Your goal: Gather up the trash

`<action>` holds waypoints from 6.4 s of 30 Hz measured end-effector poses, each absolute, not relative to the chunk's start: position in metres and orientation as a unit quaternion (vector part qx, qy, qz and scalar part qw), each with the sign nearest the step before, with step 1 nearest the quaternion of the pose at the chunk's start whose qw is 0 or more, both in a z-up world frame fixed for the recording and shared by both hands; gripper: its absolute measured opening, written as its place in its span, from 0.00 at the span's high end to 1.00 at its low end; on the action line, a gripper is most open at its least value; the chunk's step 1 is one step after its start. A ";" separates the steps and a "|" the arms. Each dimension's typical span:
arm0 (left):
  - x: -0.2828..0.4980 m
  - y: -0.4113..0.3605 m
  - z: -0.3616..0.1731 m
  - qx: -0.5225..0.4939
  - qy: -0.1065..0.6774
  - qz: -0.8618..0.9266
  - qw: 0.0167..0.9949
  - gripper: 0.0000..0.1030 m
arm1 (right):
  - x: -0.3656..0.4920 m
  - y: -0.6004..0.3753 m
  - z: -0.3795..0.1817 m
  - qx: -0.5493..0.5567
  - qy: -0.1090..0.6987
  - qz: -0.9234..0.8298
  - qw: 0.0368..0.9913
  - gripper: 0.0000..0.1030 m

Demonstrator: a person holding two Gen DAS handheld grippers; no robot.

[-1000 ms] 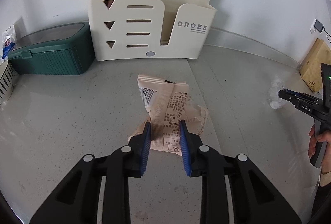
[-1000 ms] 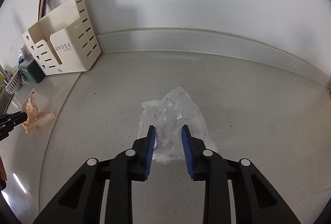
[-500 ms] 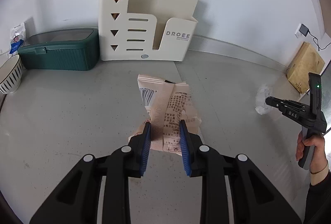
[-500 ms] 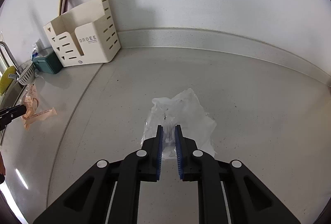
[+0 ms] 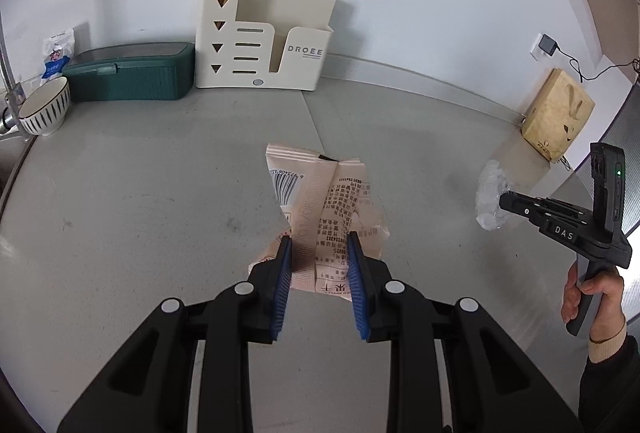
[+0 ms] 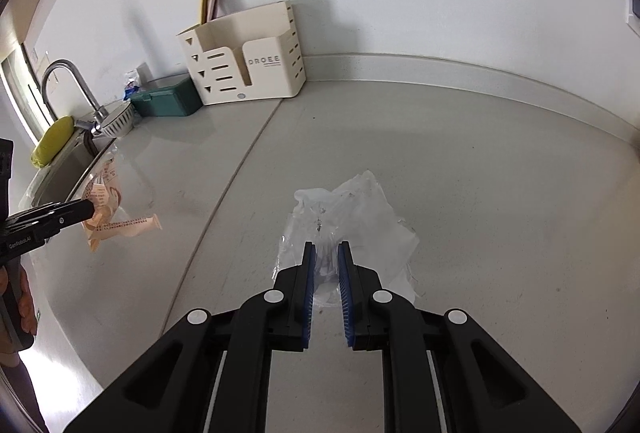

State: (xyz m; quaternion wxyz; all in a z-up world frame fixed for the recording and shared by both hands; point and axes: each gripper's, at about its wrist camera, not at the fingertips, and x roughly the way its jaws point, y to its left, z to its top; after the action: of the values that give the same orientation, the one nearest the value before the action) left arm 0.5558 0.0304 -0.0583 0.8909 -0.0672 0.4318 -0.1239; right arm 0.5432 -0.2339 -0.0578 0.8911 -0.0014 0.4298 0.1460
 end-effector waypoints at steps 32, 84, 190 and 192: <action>0.230 -0.005 -0.087 -0.067 0.422 -0.172 0.888 0.73 | 0.224 -0.180 -0.083 -0.003 0.418 0.224 0.880 0.84; 0.289 -0.064 -0.491 -0.082 0.686 -0.121 0.712 0.73 | 0.247 -0.203 -0.450 0.076 0.666 0.169 0.723 0.83; 0.261 -0.072 -0.524 0.011 0.684 -0.065 0.727 0.04 | 0.251 -0.224 -0.465 0.054 0.647 0.042 0.759 0.03; 0.260 -0.073 -0.524 0.016 0.684 -0.064 0.727 0.04 | 0.252 -0.225 -0.464 0.055 0.647 0.041 0.759 0.03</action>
State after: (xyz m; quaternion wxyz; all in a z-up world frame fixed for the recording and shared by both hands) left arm 0.2603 -0.0733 -0.5235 0.7268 0.0163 0.6836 -0.0644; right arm 0.2517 -0.2249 -0.4645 0.7591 0.0548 0.6474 0.0411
